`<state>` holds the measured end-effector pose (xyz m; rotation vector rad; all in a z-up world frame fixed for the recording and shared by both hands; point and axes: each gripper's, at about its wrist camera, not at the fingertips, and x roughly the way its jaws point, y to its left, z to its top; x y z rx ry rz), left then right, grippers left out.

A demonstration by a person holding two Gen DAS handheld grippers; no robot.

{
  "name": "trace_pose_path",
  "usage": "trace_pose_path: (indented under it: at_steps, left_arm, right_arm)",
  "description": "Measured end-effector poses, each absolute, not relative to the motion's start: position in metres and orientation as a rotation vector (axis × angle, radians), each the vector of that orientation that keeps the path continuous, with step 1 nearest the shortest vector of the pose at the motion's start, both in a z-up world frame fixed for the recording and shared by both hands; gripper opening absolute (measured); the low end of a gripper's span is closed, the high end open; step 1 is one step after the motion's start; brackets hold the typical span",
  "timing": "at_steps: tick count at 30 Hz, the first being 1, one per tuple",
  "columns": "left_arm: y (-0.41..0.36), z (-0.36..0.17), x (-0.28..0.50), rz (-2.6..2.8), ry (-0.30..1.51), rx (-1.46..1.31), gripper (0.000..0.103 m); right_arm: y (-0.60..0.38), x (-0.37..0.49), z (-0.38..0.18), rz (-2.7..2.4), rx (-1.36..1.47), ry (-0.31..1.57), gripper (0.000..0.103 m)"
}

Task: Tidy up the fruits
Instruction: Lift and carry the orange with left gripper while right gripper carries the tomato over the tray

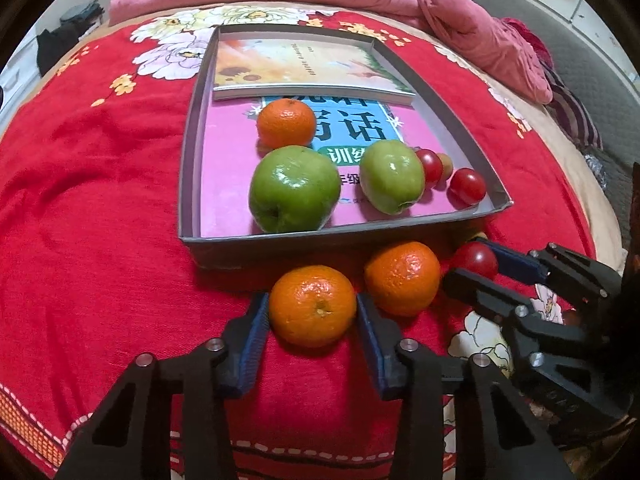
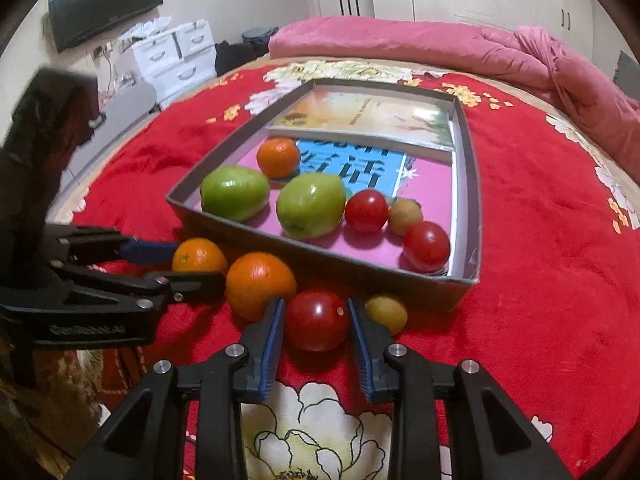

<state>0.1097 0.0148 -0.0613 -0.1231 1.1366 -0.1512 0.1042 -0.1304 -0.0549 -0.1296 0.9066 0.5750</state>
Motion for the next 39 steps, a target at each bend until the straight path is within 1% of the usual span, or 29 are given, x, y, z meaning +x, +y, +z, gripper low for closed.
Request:
trace_pose_path:
  at_steps: [5,14,21,33,39]
  left_arm:
    - [0.017,-0.056,0.108,-0.157,1.128,-0.135,0.044]
    - [0.032,-0.014,0.105,-0.151,1.018,-0.178,0.044]
    - [0.036,0.003,0.112,-0.15,0.973,-0.204,0.044]
    - [0.016,-0.001,0.139,-0.156,0.969,-0.191,0.044]
    - [0.001,-0.01,0.146,-0.151,0.979,-0.128,0.044]
  right_arm:
    - [-0.137,0.104,-0.043,0.581,-0.087,0.868,0.032]
    - [-0.146,0.103,-0.025,0.596,-0.038,0.787,0.032]
    - [-0.154,0.111,-0.018,0.573,-0.011,0.76,0.032]
    - [-0.164,0.123,-0.014,0.539,0.002,0.733,0.032]
    - [-0.16,0.126,-0.017,0.54,-0.017,0.731,0.032]
